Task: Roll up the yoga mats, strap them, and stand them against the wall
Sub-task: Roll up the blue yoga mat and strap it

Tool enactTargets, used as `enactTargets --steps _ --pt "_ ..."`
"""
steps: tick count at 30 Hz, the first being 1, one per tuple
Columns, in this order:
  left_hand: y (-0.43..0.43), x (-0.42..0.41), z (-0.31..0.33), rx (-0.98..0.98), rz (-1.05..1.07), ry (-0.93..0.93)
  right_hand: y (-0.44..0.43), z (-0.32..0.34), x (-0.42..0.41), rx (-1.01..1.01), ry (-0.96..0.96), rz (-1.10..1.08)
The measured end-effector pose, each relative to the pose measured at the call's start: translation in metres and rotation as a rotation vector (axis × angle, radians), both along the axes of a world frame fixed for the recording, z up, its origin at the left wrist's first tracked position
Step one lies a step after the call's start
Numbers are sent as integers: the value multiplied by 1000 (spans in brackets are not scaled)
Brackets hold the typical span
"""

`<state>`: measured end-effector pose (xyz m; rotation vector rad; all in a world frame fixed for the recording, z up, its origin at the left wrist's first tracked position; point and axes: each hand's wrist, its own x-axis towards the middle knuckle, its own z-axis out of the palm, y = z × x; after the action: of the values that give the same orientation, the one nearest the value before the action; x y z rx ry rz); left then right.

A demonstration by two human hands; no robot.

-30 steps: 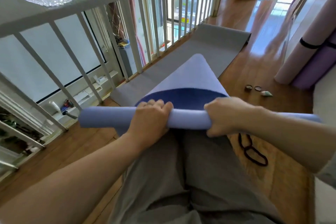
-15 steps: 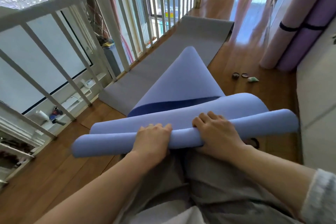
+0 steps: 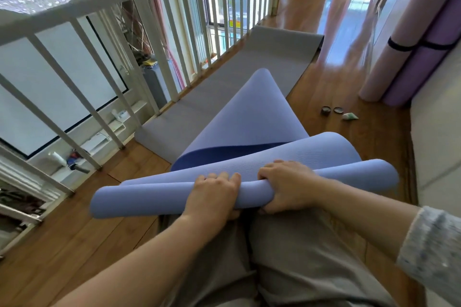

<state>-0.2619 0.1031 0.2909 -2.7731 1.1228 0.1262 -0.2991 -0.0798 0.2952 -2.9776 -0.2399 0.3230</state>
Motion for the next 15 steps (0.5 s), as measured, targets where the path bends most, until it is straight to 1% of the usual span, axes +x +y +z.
enactTargets --steps 2,4,6,7,8,9,11,12,13,15 --pt "-2 12 3 8 -10 111 5 -13 -10 -115 -237 28" --pt "-3 24 6 4 -5 285 13 -21 -16 -141 -351 24" --pt "-5 34 11 15 19 416 15 -15 -10 -104 -286 -14" --pt "-7 37 13 24 24 426 14 -9 -5 -66 -220 -34" --pt "-9 37 14 32 20 395 11 -5 1 -35 -152 -44" --pt "-11 34 12 28 10 318 8 0 7 -5 -85 -44" --pt "-14 22 3 -12 -27 106 2 4 16 55 36 -32" --pt "-14 16 -2 -33 -46 30 -1 4 20 67 100 -24" --pt "-15 14 -6 -49 -51 -3 -3 4 24 74 154 -17" --pt "-16 22 -7 -63 -14 35 -4 5 30 67 188 -20"
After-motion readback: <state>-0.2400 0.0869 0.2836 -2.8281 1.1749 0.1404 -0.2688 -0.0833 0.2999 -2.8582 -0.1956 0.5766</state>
